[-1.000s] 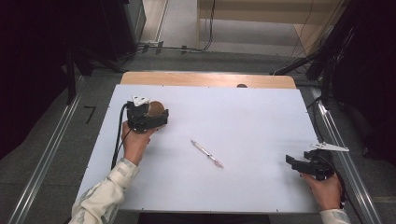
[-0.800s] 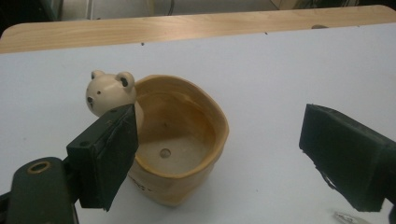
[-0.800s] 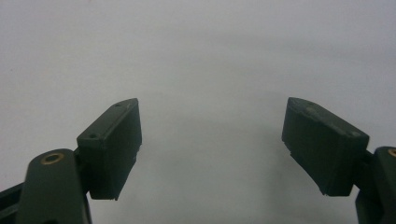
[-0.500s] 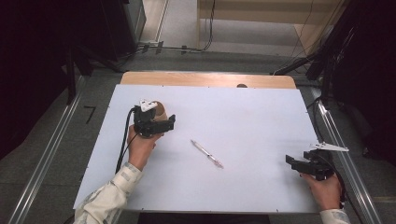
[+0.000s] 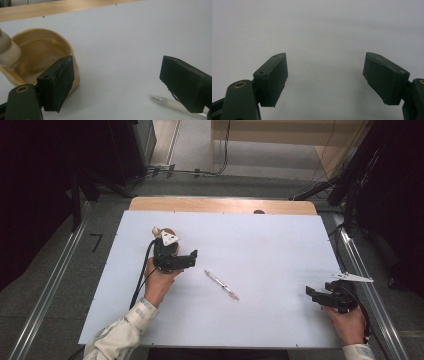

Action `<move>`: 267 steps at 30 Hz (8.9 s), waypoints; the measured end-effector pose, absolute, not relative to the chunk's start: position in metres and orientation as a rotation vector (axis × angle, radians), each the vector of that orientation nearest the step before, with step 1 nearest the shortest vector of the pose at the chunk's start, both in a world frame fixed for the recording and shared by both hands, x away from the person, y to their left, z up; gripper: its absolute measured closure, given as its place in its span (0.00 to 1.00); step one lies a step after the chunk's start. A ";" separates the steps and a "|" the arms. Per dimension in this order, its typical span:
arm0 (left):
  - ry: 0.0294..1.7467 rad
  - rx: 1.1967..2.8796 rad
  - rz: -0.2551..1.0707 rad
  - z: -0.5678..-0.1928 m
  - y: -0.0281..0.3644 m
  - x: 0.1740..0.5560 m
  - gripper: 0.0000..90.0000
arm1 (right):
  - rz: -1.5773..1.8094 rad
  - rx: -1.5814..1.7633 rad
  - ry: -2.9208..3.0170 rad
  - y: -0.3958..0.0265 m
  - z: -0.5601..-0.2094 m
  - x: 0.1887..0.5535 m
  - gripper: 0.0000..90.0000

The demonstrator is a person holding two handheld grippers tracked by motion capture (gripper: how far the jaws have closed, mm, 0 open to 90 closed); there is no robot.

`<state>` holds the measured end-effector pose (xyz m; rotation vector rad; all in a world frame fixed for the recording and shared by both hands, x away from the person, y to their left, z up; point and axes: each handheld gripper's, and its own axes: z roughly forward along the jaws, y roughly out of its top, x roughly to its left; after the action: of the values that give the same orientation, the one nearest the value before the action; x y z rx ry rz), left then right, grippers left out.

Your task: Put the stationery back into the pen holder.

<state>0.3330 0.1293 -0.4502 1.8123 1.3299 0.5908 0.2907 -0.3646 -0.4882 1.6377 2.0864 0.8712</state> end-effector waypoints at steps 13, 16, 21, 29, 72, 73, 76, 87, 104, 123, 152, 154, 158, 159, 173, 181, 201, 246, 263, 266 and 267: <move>1.249 1.923 0.511 -0.465 0.113 0.333 0.16 | 0.869 1.635 2.089 -0.365 -0.488 0.291 0.21; 1.239 1.938 0.497 -0.468 0.110 0.334 0.16 | 0.868 1.634 2.090 -0.365 -0.488 0.291 0.21; 1.216 1.963 0.477 -0.474 0.102 0.333 0.16 | 0.866 1.637 2.091 -0.364 -0.488 0.291 0.21; 1.248 1.982 0.455 -0.484 0.090 0.329 0.17 | 0.868 1.635 2.091 -0.365 -0.488 0.291 0.21; 1.508 1.899 0.566 -0.498 0.049 0.311 0.30 | 0.881 1.633 2.089 -0.366 -0.488 0.291 0.21; 1.518 1.895 0.567 -0.498 0.049 0.310 0.29 | 0.883 1.631 2.090 -0.366 -0.488 0.291 0.21; 1.552 1.871 0.562 -0.497 0.050 0.308 0.28 | 0.881 1.633 2.092 -0.366 -0.487 0.291 0.21; 1.623 1.835 0.579 -0.497 0.039 0.307 0.28 | 0.882 1.619 2.098 -0.364 -0.487 0.291 0.21; 1.617 1.872 0.633 -0.503 0.012 0.300 0.47 | 0.890 1.620 2.098 -0.364 -0.486 0.291 0.21; 1.447 1.983 0.553 -0.500 0.028 0.305 0.90 | 0.885 1.619 2.098 -0.365 -0.487 0.291 0.21; 1.426 1.956 0.544 -0.476 0.080 0.312 0.91 | 0.874 1.635 2.094 -0.365 -0.487 0.291 0.21; 1.440 1.938 0.546 -0.472 0.086 0.314 0.91 | 0.875 1.634 2.093 -0.365 -0.487 0.291 0.21; 1.468 1.900 0.556 -0.462 0.099 0.321 0.90 | 0.875 1.634 2.094 -0.365 -0.488 0.291 0.21; 1.472 1.891 0.563 -0.460 0.102 0.322 0.91 | 0.876 1.638 2.096 -0.365 -0.488 0.291 0.21; 1.516 1.816 0.592 -0.440 0.127 0.334 0.90 | 0.873 1.640 2.092 -0.365 -0.488 0.291 0.21; 1.544 1.782 0.585 -0.434 0.137 0.343 0.91 | 0.873 1.639 2.093 -0.366 -0.488 0.291 0.21; 1.561 1.707 0.612 -0.422 0.152 0.357 0.91 | 0.867 1.637 2.101 -0.365 -0.489 0.292 0.21; 1.618 1.660 0.626 -0.412 0.171 0.422 0.90 | 0.856 1.646 2.116 -0.366 -0.493 0.293 0.21; 1.609 1.643 0.654 -0.408 0.175 0.435 0.90 | 0.856 1.655 2.117 -0.367 -0.495 0.294 0.21; 1.608 1.631 0.654 -0.407 0.176 0.438 0.90 | 0.857 1.654 2.117 -0.367 -0.495 0.294 0.21; 1.610 1.626 0.654 -0.407 0.177 0.439 0.90 | 0.857 1.655 2.117 -0.367 -0.495 0.293 0.21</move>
<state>0.4386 0.1766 -0.4066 1.6264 1.6095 0.6538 0.2935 -0.3672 -0.4948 1.6545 2.1170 0.8574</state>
